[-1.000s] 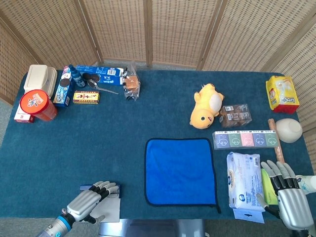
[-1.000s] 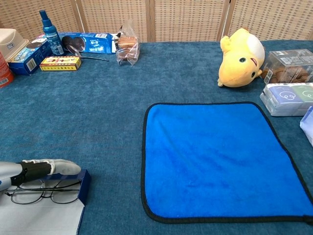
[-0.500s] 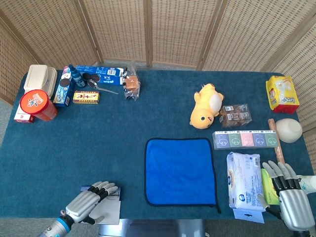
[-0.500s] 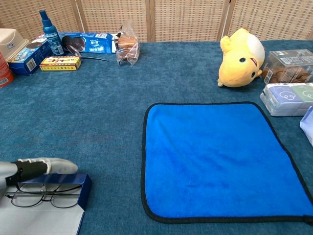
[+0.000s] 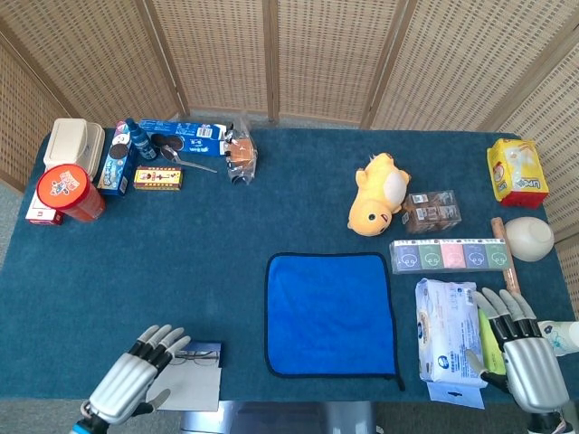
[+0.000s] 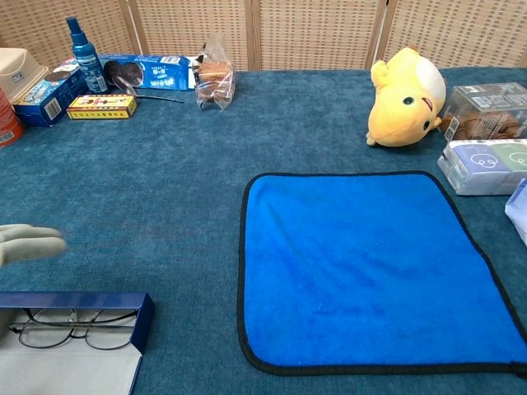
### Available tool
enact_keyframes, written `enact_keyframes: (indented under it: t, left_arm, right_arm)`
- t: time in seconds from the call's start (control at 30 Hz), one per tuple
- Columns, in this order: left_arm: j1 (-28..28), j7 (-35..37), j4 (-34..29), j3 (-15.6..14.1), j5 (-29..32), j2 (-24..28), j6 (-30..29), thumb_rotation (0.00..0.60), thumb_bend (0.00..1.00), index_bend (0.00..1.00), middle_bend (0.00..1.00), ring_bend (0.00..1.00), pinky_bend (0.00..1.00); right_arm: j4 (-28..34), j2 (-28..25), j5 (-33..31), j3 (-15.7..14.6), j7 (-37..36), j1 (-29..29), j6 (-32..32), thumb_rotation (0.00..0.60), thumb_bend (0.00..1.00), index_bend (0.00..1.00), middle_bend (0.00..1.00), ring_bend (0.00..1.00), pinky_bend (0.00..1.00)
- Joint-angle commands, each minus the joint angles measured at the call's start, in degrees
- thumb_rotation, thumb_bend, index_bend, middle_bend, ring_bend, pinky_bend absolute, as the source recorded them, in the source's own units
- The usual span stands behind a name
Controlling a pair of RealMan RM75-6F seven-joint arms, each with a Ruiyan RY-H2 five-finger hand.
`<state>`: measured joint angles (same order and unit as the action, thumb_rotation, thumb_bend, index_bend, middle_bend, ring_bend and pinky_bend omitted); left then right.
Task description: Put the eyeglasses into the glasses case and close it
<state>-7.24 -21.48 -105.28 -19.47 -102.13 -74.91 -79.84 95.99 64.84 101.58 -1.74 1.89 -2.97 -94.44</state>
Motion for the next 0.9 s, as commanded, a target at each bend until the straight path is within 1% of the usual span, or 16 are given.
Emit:
enact_keyframes:
  t: [0.03, 0.17, 0.33, 0.4, 0.53, 0.67, 0.9]
  left_arm:
    - [4.18, -0.01, 5.63, -1.29, -3.16, -2.24, -4.72, 0.6, 0.28, 0.0, 0.04, 0.0, 0.03]
    - [7.47, 0.68, 11.91, -1.71, -4.32, -4.36, -7.54, 0.6, 0.28, 0.0, 0.03, 0.0, 0.02]
    - [10.28, 0.54, 18.52, -1.82, -6.56, -6.44, -10.59, 0.6, 0.28, 0.0, 0.02, 0.0, 0.02]
    - [11.82, 0.34, 23.1, -1.68, -8.2, -7.95, -12.76, 0.6, 0.28, 0.0, 0.02, 0.0, 0.02]
    - [13.96, 2.02, 30.35, -1.65, -9.99, -10.52, -15.53, 0.6, 0.29, 0.0, 0.0, 0.0, 0.01]
    - [15.58, 1.27, 35.82, -1.42, -10.65, -12.21, -16.57, 0.6, 0.29, 0.0, 0.0, 0.0, 0.01]
    - [17.48, 1.94, 42.59, -0.72, -11.51, -15.11, -18.38, 0.6, 0.29, 0.0, 0.0, 0.0, 0.01]
  right_arm:
    - [0.13, 0.03, 0.33, 0.17, -0.05, 0.63, 0.56, 0.6, 0.28, 0.09, 0.09, 0.0, 0.08]
    - [-0.05, 0.29, 0.95, 0.32, -0.51, 1.55, 1.16, 0.6, 0.28, 0.08, 0.09, 0.0, 0.08]
    - [-0.45, 0.33, 1.75, 0.2, -1.08, 2.25, 1.43, 0.6, 0.28, 0.08, 0.09, 0.0, 0.08]
    - [-0.75, 0.31, 2.27, 0.03, -1.5, 2.45, 1.28, 0.6, 0.28, 0.08, 0.09, 0.0, 0.08]
    - [-1.72, 0.42, 2.66, -0.37, -2.95, 2.27, 0.43, 0.6, 0.28, 0.08, 0.09, 0.0, 0.08]
    - [-2.87, 0.48, 2.85, -0.59, -4.54, 2.08, -0.51, 0.6, 0.28, 0.07, 0.09, 0.0, 0.08]
    - [-4.22, 0.29, 3.95, -1.23, -5.94, 2.21, -1.23, 0.6, 0.28, 0.07, 0.09, 0.0, 0.08]
